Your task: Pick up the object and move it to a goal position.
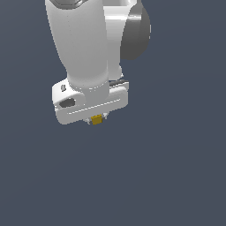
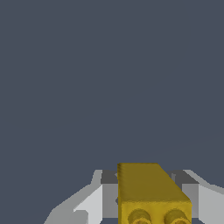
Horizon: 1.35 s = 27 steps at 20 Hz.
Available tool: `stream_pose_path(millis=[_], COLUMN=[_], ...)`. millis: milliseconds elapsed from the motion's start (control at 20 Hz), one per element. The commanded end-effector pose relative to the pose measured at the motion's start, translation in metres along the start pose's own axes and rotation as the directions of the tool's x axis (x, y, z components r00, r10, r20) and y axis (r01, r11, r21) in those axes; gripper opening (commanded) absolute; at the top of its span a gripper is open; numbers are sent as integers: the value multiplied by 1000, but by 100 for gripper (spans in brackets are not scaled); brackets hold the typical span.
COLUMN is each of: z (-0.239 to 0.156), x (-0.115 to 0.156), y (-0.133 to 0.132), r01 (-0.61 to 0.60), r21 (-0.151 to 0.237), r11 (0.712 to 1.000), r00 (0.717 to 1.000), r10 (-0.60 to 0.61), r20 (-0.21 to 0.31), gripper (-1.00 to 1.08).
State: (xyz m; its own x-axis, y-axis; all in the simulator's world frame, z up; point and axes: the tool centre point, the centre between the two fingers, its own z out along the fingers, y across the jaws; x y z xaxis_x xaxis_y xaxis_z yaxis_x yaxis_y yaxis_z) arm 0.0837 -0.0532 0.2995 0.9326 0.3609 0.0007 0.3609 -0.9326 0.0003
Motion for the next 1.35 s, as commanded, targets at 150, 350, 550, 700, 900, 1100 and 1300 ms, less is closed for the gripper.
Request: stream_pose_path(millis=[150, 350, 550, 700, 900, 1100, 1300], z=[-46, -70, -87, -96, -103, -107, -107], x=[7, 12, 16, 18, 20, 21, 21], y=[3, 5, 6, 7, 8, 8, 8], r01=[0, 0, 0, 0, 0, 0, 0], r21=[0, 0, 0, 0, 0, 0, 0], r11=[1000, 1000, 1000, 1000, 1000, 1000, 1000], r00=[1000, 1000, 1000, 1000, 1000, 1000, 1000], r10=[0, 0, 0, 0, 0, 0, 0], r20=[1, 1, 1, 1, 1, 1, 1], gripper=[-100, -100, -100, -100, -100, -100, -100])
